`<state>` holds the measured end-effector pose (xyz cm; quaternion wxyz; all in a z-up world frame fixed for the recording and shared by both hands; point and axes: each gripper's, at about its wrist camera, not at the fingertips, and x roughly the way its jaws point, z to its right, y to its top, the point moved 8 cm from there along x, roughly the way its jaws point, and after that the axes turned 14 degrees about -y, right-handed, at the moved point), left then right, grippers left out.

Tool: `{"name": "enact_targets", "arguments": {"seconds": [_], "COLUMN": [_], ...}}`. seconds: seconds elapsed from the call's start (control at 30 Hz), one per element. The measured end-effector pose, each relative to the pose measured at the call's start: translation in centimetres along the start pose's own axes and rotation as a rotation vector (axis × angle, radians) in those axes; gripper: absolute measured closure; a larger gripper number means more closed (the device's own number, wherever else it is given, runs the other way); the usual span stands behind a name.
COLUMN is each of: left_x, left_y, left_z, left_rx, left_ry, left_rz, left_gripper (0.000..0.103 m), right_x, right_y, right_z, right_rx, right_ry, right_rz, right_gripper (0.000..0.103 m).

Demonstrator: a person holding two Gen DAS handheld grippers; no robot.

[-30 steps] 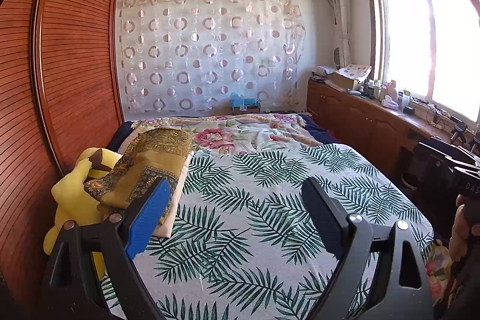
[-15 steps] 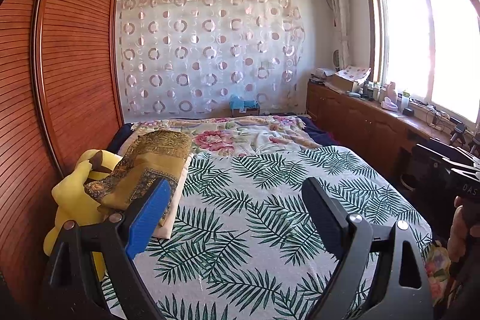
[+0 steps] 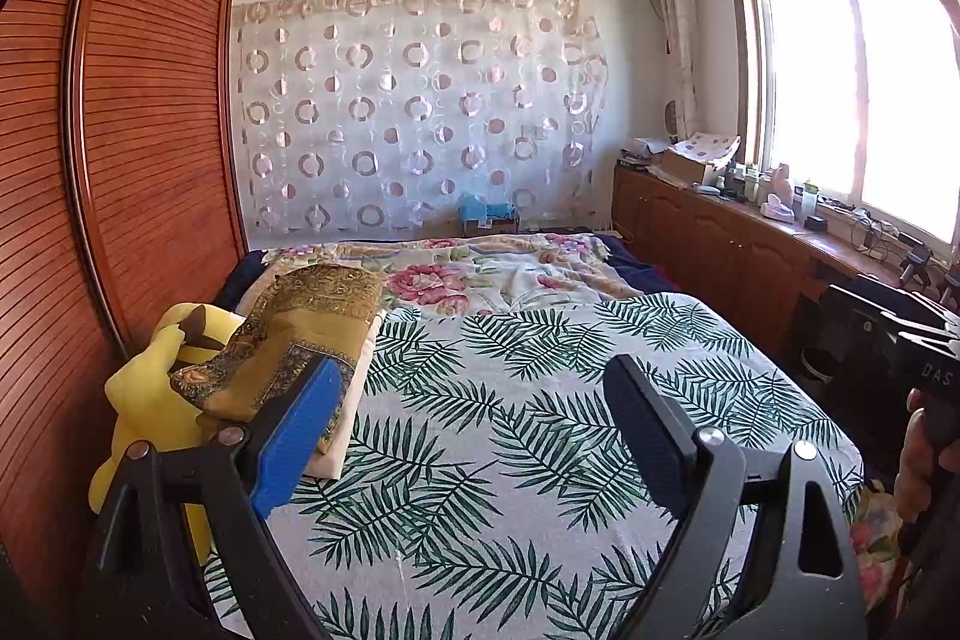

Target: Fold small clothes

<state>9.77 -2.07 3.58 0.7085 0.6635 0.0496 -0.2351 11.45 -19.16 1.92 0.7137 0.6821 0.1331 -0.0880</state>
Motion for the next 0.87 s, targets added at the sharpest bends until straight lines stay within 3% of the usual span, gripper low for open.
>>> {"name": "enact_targets", "arguments": {"seconds": [0.87], "left_x": [-0.03], "left_y": [-0.19], "left_z": [-0.03], "left_rx": [0.000], "left_ry": [-0.001], "left_rz": [0.002], "left_gripper": [0.013], "right_x": [-0.08], "right_y": [-0.02], "right_z": [-0.12], "right_rx": [0.003], "right_ry": [-0.002], "right_rz": [0.002], "right_gripper": [0.016]}}
